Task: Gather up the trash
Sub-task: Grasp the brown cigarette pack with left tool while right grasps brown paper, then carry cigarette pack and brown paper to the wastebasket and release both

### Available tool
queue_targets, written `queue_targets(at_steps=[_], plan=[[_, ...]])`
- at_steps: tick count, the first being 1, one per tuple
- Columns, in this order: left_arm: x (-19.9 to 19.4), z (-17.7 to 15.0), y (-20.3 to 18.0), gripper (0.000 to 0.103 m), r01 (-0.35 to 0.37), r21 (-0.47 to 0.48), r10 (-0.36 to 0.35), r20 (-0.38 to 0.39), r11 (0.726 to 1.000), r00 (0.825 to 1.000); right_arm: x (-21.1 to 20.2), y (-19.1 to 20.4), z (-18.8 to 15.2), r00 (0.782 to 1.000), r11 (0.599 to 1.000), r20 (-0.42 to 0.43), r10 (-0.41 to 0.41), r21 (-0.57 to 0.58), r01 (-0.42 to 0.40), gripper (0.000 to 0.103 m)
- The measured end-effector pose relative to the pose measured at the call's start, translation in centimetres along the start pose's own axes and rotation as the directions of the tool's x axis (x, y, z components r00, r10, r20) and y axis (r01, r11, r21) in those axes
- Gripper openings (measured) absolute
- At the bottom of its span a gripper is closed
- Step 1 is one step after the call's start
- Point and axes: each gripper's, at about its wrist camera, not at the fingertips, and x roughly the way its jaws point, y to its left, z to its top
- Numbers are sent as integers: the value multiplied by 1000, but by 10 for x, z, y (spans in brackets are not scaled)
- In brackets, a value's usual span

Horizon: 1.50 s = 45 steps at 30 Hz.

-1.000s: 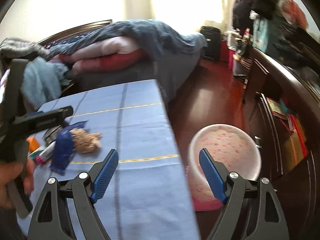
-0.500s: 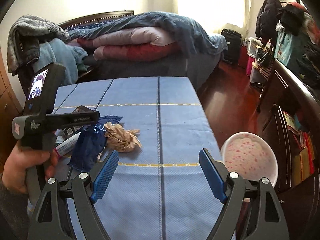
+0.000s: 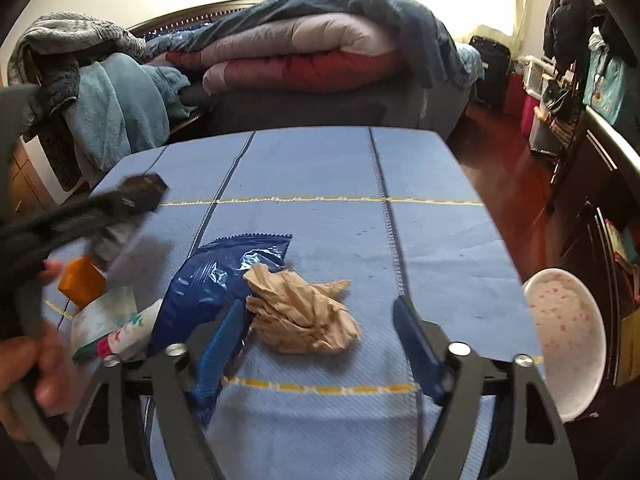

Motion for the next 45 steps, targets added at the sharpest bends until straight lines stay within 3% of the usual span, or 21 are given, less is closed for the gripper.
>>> queue_targets(at_steps=[3,6,17,26,32,39,45], plan=[[-16,2,6,59,10,-2,-10,27,1000,1000,8,1,-1,999,1000,-39,4,12,-4,33],[-33,3,8,59,34,-6,-34,50,999,998,1,1,-4,1000,1000,-24,3,20,-3,28],[-103,-11,-33,59,148,88,-157,105,985,982,-78,-15,-18,996,998,86,-10,66,5,28],[-173,-36,-96,60,245,219,-279,141,944,950,-159,-32,-37,983,997,181,-18,79,4,28],[-203,-48,-137,60,289,295,-343,148,911,928,-197,-48,-48,969,994,237,-66,102,43,28],[-213,-59,-188,60,341,372,-410,123,863,904,-224,-88,-58,946,975,273,-176,182,129,29],[-202,-65,-229,60,363,417,-436,94,834,895,-229,-125,-65,934,953,272,-233,257,163,29]])
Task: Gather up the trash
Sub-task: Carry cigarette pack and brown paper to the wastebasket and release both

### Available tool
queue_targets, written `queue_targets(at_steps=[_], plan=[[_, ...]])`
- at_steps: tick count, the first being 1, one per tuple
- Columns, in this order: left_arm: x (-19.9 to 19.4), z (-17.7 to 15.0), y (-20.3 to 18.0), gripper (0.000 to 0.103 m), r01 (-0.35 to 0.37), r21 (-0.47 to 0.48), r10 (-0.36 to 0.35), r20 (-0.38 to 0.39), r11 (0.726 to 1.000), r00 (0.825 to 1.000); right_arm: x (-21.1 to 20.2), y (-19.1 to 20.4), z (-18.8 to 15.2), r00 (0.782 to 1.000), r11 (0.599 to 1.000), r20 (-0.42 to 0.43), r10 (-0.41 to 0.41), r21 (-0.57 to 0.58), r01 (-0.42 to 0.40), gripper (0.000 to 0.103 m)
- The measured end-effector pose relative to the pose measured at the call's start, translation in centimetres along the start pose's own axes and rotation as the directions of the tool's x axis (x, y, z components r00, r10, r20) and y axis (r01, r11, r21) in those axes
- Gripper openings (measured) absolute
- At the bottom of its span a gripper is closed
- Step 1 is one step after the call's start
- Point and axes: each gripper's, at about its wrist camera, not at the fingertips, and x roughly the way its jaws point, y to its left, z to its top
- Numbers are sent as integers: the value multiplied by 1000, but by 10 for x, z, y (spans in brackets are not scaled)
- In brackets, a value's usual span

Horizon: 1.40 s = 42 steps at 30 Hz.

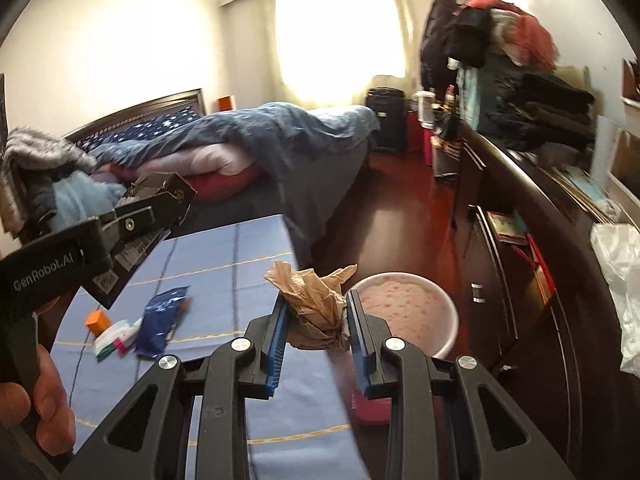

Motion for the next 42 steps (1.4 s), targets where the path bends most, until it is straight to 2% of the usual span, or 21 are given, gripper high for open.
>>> queue_targets(at_steps=[6,18,24,36,39,42], plan=[[44,3,-29,60,34,40,-33,-31,999,999,21,-37,-1,998,997,-18,-58,47,59,29],[157,-4,-52,60,98,60,-87,-154,993,984,98,-106,-15,982,977,-113,-151,137,165,29],[208,-12,-62,60,119,69,-103,-205,990,973,132,-122,-21,975,972,-151,-164,146,186,29],[288,-34,-66,61,150,54,-124,-327,987,937,194,-136,-41,959,966,-232,-163,161,203,29],[298,-36,-66,62,146,59,-118,-341,988,933,205,-137,-45,955,966,-244,-167,151,208,33],[308,-37,-65,74,143,56,-115,-348,988,930,212,-138,-46,953,965,-245,-176,148,217,44]])
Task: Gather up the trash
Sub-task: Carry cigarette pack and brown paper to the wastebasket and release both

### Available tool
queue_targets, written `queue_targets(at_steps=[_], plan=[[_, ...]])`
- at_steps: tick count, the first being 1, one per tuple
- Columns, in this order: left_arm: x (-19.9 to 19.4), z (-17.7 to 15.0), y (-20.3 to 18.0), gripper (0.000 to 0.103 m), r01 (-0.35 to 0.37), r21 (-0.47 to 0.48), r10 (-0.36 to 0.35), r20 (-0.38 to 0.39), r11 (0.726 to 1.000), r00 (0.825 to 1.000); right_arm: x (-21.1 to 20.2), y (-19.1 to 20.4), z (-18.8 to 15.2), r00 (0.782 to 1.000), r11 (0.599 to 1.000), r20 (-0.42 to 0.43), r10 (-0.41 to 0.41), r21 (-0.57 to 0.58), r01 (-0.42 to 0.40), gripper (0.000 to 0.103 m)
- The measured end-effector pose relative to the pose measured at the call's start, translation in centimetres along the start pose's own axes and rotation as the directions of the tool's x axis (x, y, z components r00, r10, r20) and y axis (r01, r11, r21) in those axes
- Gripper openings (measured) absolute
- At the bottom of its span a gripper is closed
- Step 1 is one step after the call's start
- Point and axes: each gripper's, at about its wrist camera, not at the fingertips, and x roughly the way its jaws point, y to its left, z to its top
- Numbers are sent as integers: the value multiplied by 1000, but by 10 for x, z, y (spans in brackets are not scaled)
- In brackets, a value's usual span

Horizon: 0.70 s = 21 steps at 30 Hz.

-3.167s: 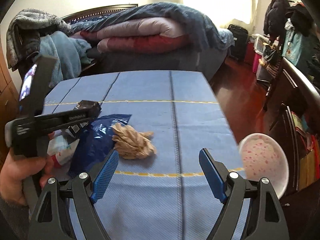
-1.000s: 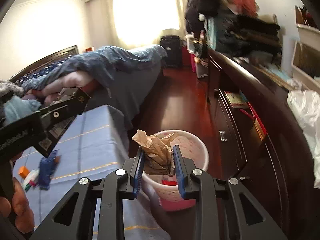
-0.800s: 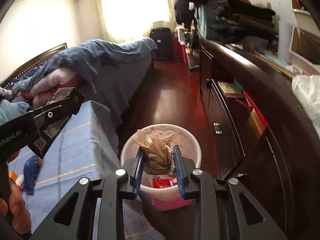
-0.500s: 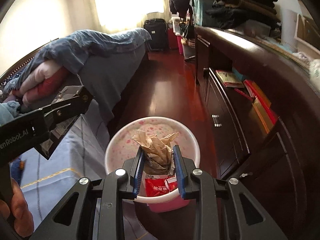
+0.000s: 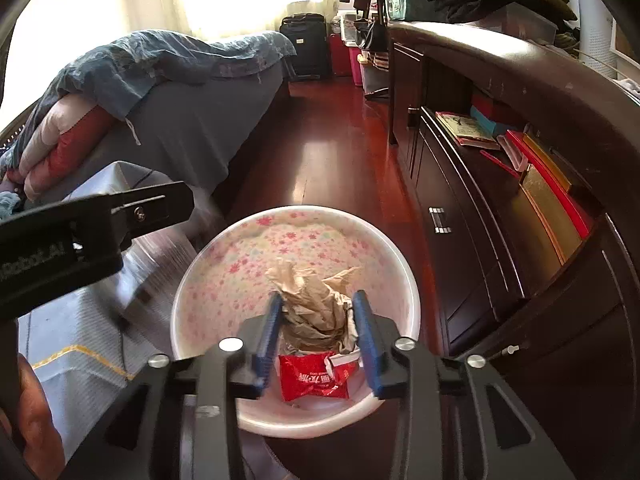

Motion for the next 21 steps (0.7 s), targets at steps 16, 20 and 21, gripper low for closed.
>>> queue_targets(at_steps=[16,20,21], plan=[[-41,0,20,84,-1,-67,5,55,998,998,-10,3,-3,1000,1000,-6,-3,7,3,63],[-66,-5,27,87,-39,-76,45,77,996,996,-24,10,-3,1000,1000,9,2,-3,-2,68],[-74,-7,31,87,-59,-78,66,82,995,994,-27,13,-3,1000,1000,11,4,-6,-4,69]])
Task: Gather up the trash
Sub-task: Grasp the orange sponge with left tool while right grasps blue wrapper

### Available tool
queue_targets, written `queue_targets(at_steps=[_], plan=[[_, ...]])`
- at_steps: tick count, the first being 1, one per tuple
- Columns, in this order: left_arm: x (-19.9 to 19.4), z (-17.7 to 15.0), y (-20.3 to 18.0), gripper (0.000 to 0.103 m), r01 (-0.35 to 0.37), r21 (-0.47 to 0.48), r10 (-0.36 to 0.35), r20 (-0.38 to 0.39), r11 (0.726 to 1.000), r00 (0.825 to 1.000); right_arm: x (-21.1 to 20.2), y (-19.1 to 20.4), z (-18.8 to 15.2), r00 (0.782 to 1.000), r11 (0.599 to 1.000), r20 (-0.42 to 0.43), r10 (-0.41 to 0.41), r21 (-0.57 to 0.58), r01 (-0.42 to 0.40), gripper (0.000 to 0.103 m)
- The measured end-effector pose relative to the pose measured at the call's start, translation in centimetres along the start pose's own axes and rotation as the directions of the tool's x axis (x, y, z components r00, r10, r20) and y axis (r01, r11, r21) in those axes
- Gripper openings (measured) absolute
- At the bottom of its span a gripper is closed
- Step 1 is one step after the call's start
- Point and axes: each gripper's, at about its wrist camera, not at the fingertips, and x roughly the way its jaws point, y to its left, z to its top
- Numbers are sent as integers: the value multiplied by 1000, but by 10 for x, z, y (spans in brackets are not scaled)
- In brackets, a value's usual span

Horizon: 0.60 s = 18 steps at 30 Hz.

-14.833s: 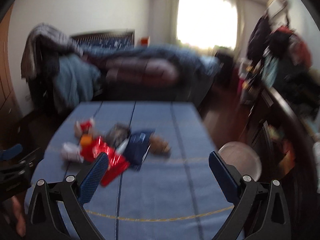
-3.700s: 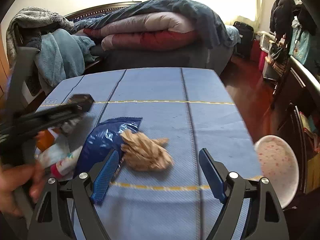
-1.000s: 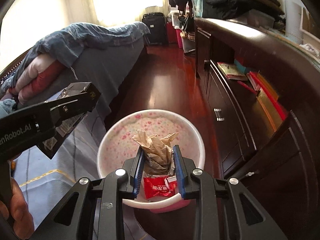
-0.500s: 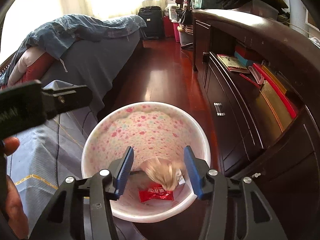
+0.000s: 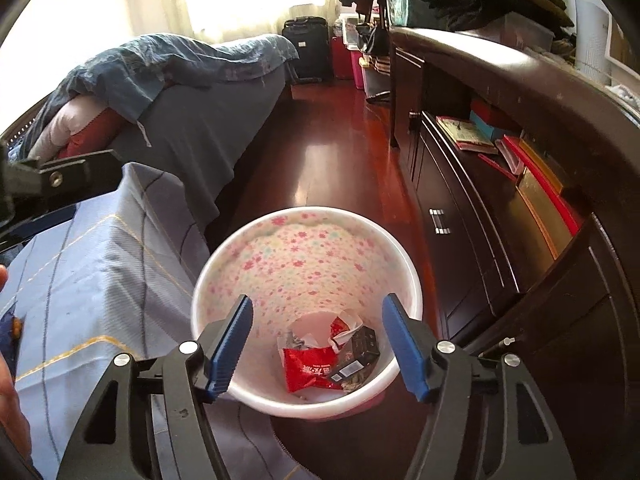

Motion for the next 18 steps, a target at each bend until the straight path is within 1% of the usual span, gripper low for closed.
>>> queue_targets(at_steps=[2,5,9,12,14,15,17,18], plan=[[-12,-2,9,89,-31,-7,31,10,999,999,-8,6,0,1000,1000,0,5,-7,-5,70],[-35,-10,29,90,-90,-25,90,23,996,996,-24,19,0,999,999,13,33,-28,-33,76],[-68,-27,67,92,-188,-83,191,25,979,981,-49,52,-5,996,991,30,89,-105,-85,80],[-94,-46,104,95,-264,-141,268,11,954,963,-66,82,-11,989,976,31,144,-170,-137,83],[-110,-60,132,95,-330,-178,332,-17,927,943,-75,103,-16,982,961,24,188,-209,-179,83],[-117,-66,144,95,-353,-196,354,-29,915,935,-78,113,-19,978,953,17,207,-228,-198,83],[-128,-77,164,95,-379,-221,378,-48,898,924,-84,134,-26,970,936,-1,243,-263,-234,83],[-136,-84,177,95,-399,-239,397,-58,885,916,-86,143,-30,967,928,-9,256,-276,-249,83]])
